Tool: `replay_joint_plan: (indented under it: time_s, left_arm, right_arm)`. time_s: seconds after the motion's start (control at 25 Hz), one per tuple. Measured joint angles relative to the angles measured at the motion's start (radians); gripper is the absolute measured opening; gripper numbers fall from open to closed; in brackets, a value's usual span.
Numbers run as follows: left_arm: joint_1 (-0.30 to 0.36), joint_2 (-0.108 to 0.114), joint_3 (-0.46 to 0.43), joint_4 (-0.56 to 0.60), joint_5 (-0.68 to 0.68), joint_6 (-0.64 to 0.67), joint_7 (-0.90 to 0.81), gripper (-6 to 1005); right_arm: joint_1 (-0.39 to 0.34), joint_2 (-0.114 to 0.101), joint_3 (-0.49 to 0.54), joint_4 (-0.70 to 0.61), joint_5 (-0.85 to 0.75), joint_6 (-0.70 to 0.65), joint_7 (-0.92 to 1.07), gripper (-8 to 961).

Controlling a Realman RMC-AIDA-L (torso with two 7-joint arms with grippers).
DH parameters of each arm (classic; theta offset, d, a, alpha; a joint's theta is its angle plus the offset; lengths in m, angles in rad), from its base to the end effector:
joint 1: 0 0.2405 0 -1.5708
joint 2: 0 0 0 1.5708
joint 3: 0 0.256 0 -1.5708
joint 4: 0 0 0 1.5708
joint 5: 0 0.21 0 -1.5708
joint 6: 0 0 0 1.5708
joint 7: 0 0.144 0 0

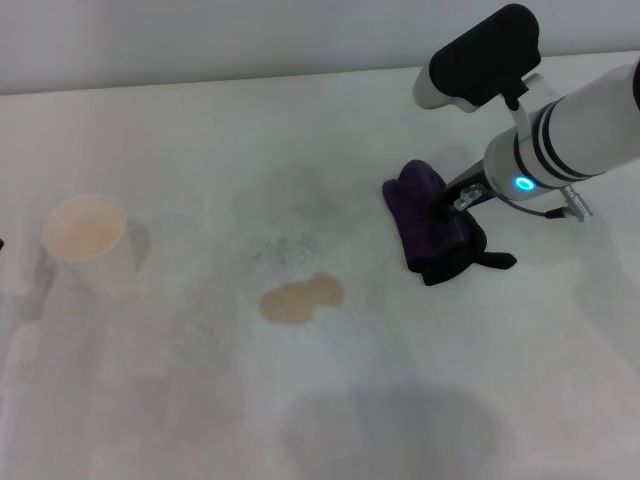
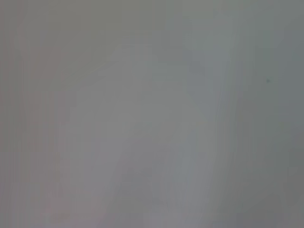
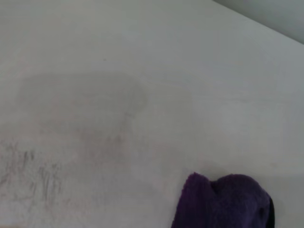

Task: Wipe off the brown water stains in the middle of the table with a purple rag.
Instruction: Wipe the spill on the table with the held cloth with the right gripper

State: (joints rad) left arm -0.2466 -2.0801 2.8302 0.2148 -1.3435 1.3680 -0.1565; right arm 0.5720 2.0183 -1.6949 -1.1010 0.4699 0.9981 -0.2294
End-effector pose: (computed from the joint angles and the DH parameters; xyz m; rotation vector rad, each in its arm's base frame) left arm -0.3537 0.2498 -0.0263 -1.5294 -0.6338 -0.7478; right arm 0.2286 0.3846 -0.0406 -2.2538 0.9892 -0.3942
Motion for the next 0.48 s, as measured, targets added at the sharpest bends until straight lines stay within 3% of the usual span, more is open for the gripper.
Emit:
replay_joint_plan:
  time_s: [0.28, 0.48]
  left_arm:
    - [-0.013, 0.001, 0.0, -0.013, -0.042, -0.007, 0.0, 877]
    - [-0.016, 0.003, 0.0, -0.028, -0.088, -0.008, -0.004, 876]
  right_arm:
    - [0.012, 0.002, -0.006, -0.072, 0.071, 0.073, -0.05, 111]
    - [0.027, 0.003, -0.038, -0.165, 0.273, 0.159, -0.154, 74]
